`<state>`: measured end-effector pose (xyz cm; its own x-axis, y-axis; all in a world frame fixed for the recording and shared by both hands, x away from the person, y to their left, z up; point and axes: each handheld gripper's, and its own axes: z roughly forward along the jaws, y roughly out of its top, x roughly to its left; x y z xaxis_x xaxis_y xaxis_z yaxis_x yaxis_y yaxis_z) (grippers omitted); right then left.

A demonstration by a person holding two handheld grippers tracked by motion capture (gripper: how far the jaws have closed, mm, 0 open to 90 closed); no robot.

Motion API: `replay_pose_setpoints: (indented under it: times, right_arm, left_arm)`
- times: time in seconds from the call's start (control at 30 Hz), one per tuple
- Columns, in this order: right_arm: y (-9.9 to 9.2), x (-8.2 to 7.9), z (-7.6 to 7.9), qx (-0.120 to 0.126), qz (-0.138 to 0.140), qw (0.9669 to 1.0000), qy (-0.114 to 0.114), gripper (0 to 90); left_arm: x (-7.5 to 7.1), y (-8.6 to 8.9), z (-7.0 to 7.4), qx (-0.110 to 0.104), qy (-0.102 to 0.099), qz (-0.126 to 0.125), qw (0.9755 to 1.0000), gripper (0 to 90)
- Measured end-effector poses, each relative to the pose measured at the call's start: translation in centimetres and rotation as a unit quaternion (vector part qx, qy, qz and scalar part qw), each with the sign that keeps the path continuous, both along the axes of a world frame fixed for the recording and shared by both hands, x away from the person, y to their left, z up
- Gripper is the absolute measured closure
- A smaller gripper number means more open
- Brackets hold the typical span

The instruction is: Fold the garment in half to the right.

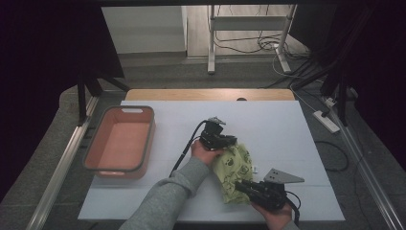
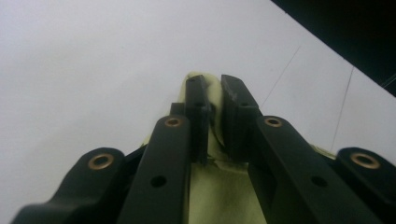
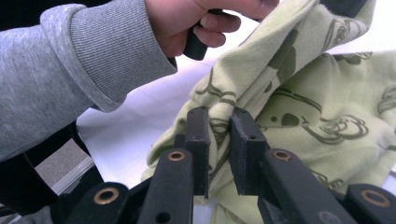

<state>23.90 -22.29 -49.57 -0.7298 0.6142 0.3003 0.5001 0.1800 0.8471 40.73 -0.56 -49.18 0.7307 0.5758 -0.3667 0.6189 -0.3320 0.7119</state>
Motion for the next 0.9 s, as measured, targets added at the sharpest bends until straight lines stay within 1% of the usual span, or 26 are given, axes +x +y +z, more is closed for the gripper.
replay_pose_setpoints:
  times: [0.17, 0.4, 0.47, 0.63, 0.73, 0.77, 0.83, 0.9]
  right_arm:
    - [-0.2, 0.0, -0.2, -0.007, -0.002, 0.9999, 0.008, 78.8]
    - [-0.4, 0.1, -0.5, -0.015, -0.004, 0.9997, 0.018, 78.7]
    - [-0.4, 0.1, -0.6, -0.016, -0.004, 0.9996, 0.021, 78.6]
    - [-0.5, 0.1, -0.6, -0.017, -0.004, 0.9997, 0.018, 76.5]
    - [-0.6, 0.0, -0.5, -0.019, -0.005, 0.9997, 0.013, 69.7]
    - [-0.6, 0.0, -0.4, -0.022, -0.006, 0.9997, 0.007, 66.8]
    - [-0.6, -0.2, -0.1, -0.031, -0.012, 0.9994, -0.007, 57.8]
    - [-0.7, -0.3, 0.3, -0.038, -0.015, 0.9989, -0.020, 52.7]
  left_arm:
    - [0.2, -0.5, -0.6, 0.009, 0.007, -0.004, 0.9999, 81.0]
    - [0.2, -1.2, -1.2, 0.023, 0.006, -0.010, 0.9997, 80.7]
    - [0.2, -1.3, -1.3, 0.021, 0.007, -0.010, 0.9997, 80.6]
    - [0.2, -1.2, -1.3, 0.021, 0.006, -0.011, 0.9997, 80.0]
    - [0.1, -1.1, -1.2, 0.015, 0.003, -0.011, 0.9998, 77.0]
    - [0.1, -1.1, -1.1, 0.012, 0.001, -0.010, 0.9999, 75.0]
    - [0.0, -0.9, -0.9, 0.003, -0.004, -0.009, 0.9999, 68.1]
    - [-0.1, -0.6, -0.5, -0.006, -0.009, -0.013, 0.9999, 62.6]
